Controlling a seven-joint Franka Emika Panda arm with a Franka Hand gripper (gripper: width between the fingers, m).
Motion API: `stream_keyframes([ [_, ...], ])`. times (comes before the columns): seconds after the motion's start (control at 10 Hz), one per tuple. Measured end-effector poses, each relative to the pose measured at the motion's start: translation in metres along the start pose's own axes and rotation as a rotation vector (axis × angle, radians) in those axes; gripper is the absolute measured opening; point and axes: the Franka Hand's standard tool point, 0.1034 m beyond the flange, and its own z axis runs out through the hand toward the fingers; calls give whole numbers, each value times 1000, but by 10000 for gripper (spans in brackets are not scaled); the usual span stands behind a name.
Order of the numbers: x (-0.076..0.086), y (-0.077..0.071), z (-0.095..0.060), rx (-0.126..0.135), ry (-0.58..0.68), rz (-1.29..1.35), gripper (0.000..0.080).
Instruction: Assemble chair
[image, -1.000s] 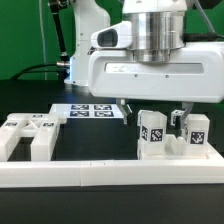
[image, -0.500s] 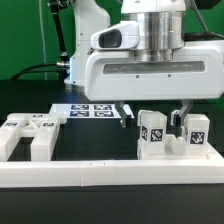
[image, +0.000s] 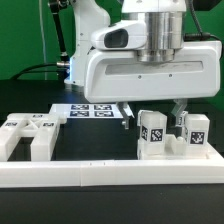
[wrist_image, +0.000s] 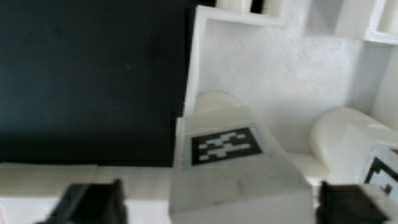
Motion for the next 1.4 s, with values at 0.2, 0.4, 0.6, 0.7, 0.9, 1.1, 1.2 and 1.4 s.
stream_keyframes([
  [0.2,0,0,0,0,0,19,288],
  [0.4,0,0,0,2,-1,175,288],
  [0.6,2,2,1,14,7,374,288],
  [0.7,2,3,1,17,8,490,288],
  [0.9,2,2,2,26,5,700,289],
  [1.1,2,0,2,28,1,935,290],
  [1.2,2,0,2,28,0,1020,290],
  [1.4,3,2,2,38,-7,1155,290],
])
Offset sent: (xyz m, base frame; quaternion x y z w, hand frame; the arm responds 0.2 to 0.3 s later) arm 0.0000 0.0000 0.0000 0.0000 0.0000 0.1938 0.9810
